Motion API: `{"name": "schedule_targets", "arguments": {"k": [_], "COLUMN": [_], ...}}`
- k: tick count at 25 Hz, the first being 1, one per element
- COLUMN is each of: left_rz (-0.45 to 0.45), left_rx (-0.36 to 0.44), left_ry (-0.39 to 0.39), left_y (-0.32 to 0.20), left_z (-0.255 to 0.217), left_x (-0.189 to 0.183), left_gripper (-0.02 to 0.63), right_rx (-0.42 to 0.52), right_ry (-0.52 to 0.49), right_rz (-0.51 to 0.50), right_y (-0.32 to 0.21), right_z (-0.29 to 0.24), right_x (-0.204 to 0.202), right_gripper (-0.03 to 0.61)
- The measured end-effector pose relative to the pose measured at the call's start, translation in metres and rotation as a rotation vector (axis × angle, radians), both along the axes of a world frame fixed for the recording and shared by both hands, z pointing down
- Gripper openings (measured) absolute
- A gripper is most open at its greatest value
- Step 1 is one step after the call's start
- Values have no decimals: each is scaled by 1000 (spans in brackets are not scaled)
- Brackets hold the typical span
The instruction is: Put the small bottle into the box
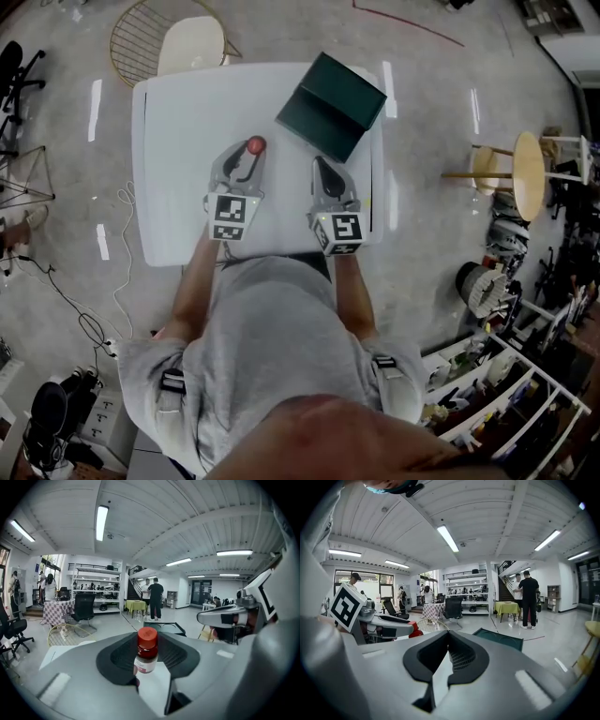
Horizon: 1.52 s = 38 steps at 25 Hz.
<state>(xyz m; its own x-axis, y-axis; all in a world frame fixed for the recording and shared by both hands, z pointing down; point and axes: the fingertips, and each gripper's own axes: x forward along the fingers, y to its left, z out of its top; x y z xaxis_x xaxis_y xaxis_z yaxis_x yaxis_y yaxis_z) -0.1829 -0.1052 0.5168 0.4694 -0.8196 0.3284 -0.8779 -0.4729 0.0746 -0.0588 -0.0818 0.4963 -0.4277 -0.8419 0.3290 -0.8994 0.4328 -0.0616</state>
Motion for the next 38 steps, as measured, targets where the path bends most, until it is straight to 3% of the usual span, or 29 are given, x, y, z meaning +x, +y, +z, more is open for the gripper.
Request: {"name": "schedule_targets", "arguments": {"k": [21,38], "left_rz": [123,221], "left_rx": [70,50], "left_ry": [-43,-67], "left_y": [5,-10], "left_z": [-21,1], "left_x": [126,207], "left_gripper": [138,138], "right_rx": [8,-23], "right_ry": [-33,-51], "right_rz": [93,168], "right_y": [7,-2], "right_z": [-4,13], "right_x": [120,194], "right_gripper": [3,3]}}
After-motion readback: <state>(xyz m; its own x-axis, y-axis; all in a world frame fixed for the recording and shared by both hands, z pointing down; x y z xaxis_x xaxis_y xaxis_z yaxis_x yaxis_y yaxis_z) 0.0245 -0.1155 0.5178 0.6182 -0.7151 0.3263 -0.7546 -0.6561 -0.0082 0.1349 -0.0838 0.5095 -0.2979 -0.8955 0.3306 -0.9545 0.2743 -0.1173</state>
